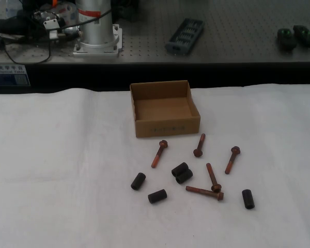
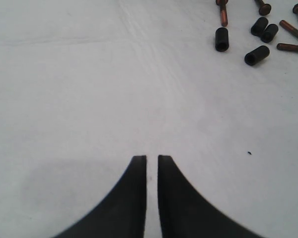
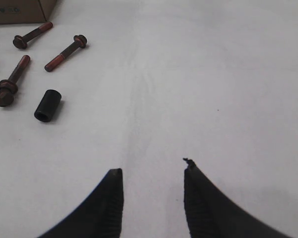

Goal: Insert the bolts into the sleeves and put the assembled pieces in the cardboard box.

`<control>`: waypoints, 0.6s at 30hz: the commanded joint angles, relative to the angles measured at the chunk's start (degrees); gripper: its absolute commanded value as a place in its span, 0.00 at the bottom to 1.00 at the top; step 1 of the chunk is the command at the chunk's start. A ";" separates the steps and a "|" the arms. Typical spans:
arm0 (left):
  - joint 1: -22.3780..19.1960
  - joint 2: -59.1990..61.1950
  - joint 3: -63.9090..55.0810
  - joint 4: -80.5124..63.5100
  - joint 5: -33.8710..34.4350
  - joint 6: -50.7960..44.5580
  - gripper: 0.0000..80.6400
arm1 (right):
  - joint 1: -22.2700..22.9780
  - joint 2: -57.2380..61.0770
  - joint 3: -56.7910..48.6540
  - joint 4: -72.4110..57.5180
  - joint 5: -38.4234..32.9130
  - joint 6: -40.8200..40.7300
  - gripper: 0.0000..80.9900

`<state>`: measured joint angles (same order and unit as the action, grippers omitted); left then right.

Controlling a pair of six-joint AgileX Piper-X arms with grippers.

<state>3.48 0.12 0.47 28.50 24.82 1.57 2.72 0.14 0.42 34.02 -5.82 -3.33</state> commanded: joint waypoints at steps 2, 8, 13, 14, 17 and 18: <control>0.09 -0.12 -0.47 5.31 -0.15 0.69 0.08 | 0.08 -0.14 -0.42 -0.06 -0.74 -0.42 0.38; 0.09 -0.12 -0.47 5.31 -0.15 0.69 0.08 | 0.08 -0.14 -0.42 -0.06 -0.74 -0.42 0.38; 0.09 -0.12 -0.47 2.37 1.89 -3.00 0.08 | 0.08 -0.14 -0.42 -0.63 -0.10 -0.42 0.38; 0.09 -0.12 -0.47 1.28 3.47 -5.58 0.08 | 0.08 -0.14 -0.42 -1.26 0.22 -0.42 0.38; 0.09 -0.12 -0.47 -2.52 7.63 -16.11 0.08 | 0.08 -0.14 -0.42 -5.36 0.36 -0.31 0.38; 0.09 -0.12 -0.47 -3.63 8.01 -20.78 0.08 | 0.08 -0.14 -0.42 -7.43 0.36 -0.05 0.38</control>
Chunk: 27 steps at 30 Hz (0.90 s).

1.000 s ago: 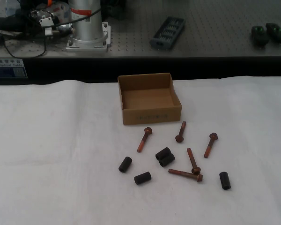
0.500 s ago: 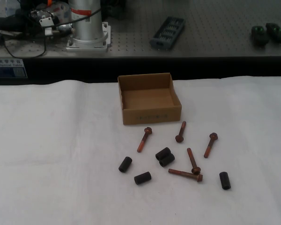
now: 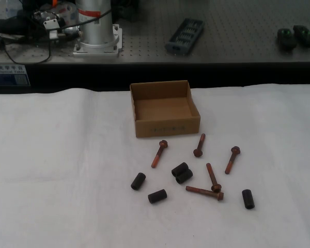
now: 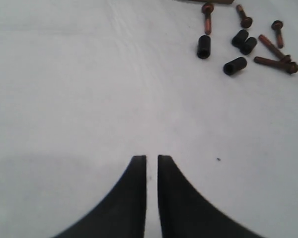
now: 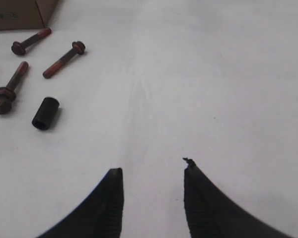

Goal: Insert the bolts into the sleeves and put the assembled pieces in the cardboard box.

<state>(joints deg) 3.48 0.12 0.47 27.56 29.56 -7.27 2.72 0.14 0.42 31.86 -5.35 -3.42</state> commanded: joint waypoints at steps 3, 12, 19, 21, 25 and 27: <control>0.09 -0.12 -0.47 -5.47 3.27 -25.12 0.08 | 0.08 -0.14 -0.42 -11.55 -0.84 6.29 0.38; 0.09 -0.12 -0.47 -6.31 3.18 -35.13 0.08 | 0.08 -0.14 -0.42 -15.56 -0.82 25.79 0.38; 0.09 -0.12 -0.47 -6.71 3.27 -39.74 0.08 | 0.08 -0.14 -0.42 -15.56 -0.82 26.98 0.38; 0.09 -0.12 -0.47 -6.59 3.27 -39.43 0.08 | 0.08 -0.14 -0.42 -15.56 -0.82 26.98 0.38; 0.09 -0.12 -0.47 -6.59 3.27 -39.58 0.08 | 0.08 -0.14 -0.42 -15.38 -0.82 31.63 0.38; 0.09 -0.12 -0.47 -6.74 3.40 -39.73 0.08 | 0.08 -0.14 -0.42 -14.41 -1.08 36.44 0.38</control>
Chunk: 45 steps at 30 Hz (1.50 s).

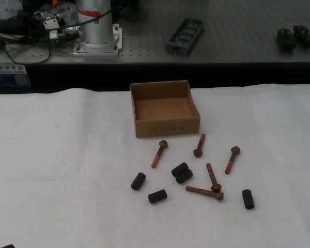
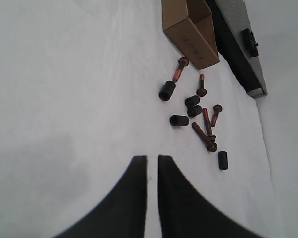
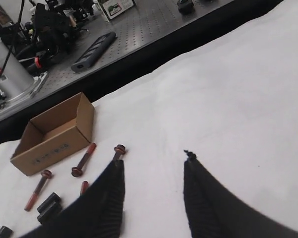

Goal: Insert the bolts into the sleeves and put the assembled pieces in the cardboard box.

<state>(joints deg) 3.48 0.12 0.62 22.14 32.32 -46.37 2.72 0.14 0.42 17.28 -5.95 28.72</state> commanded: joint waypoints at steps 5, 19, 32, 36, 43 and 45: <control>0.09 -0.12 -0.62 -1.33 1.83 -1.47 0.08 | 0.08 -0.14 -0.42 6.16 -12.63 14.08 0.34; 0.09 -0.12 -0.62 -1.33 1.37 -0.79 0.08 | 0.08 0.69 -1.62 8.11 -20.05 14.06 0.33; 0.09 -0.12 -0.62 -1.33 0.06 3.11 0.08 | 3.47 31.68 -12.40 -0.24 -27.31 7.53 0.33; 0.09 -0.12 -0.62 -1.33 -1.16 3.11 0.08 | 9.64 45.07 -18.39 -0.52 -26.48 4.31 0.33; 0.09 -0.12 -0.62 -1.33 -1.16 3.11 0.08 | 20.34 68.14 -31.64 1.77 -18.43 -0.57 0.33; 0.09 -0.12 -0.62 -1.33 -1.16 3.11 0.08 | 22.05 73.35 -36.28 6.17 -14.84 -3.71 0.33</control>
<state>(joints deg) 3.48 0.07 0.62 21.68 31.47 -44.33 24.04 71.81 -33.85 22.14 -22.29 26.81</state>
